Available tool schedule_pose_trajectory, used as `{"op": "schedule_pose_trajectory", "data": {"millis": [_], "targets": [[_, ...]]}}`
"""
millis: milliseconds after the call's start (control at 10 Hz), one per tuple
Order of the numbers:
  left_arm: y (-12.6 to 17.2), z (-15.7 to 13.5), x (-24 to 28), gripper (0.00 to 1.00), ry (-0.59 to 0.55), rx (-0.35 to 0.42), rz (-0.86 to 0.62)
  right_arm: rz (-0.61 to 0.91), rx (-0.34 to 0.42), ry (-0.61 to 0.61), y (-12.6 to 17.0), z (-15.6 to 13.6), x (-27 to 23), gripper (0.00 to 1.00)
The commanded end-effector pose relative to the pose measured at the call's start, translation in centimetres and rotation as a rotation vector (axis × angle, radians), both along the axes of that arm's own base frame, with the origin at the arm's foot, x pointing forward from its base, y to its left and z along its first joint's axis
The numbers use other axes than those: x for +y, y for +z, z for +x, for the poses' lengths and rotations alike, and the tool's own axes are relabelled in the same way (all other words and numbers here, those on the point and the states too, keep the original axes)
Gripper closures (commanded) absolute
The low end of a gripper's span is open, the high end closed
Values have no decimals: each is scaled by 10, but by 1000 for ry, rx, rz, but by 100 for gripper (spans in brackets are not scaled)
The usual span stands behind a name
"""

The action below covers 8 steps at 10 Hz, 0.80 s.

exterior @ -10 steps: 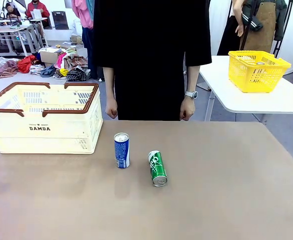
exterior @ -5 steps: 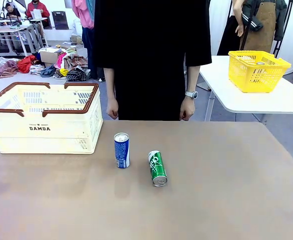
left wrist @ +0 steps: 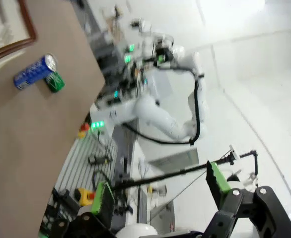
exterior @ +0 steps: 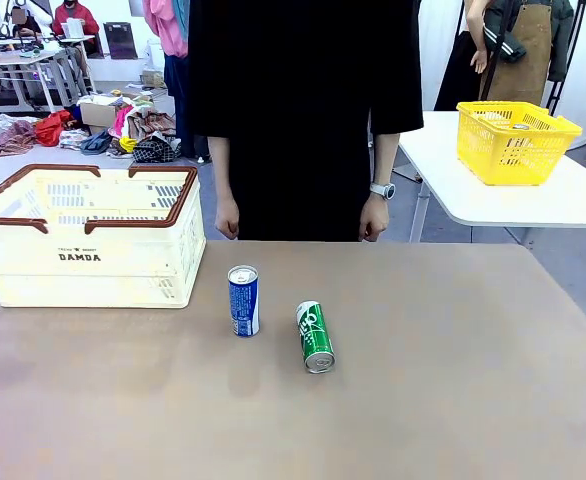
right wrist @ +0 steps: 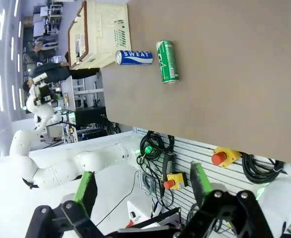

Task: Place the drinks into the Shopping basket.
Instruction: Pick up one drink and place it into the Shopping basket.

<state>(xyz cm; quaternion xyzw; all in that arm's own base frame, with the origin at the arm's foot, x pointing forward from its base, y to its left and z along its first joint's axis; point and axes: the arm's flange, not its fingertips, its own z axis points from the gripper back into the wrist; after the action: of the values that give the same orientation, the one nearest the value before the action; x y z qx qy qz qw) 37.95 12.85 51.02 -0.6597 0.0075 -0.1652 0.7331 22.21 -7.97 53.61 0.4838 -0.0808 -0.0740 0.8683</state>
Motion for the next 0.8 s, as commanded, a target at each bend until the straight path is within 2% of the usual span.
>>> {"op": "schedule_pose_trajectory", "data": {"millis": [0, 100, 200, 300, 500, 700], "targets": [[74, 79, -86, 0, -357, 82, 326, 16, -24, 10, 2, 1, 1, 0], [93, 107, -135, 0, -473, 120, 443, 16, -24, 10, 2, 1, 1, 0], [99, 126, -182, 0, -547, 178, 588, 16, -24, 10, 2, 1, 1, 0], [99, 135, -231, 0, -602, 204, 704, 16, -24, 10, 2, 1, 1, 0], [87, 130, -319, 0, -719, 193, 922, 16, -24, 10, 2, 1, 1, 0], [65, 117, -359, 0, -689, 192, 1063, 16, -24, 10, 2, 1, 1, 0]]}}
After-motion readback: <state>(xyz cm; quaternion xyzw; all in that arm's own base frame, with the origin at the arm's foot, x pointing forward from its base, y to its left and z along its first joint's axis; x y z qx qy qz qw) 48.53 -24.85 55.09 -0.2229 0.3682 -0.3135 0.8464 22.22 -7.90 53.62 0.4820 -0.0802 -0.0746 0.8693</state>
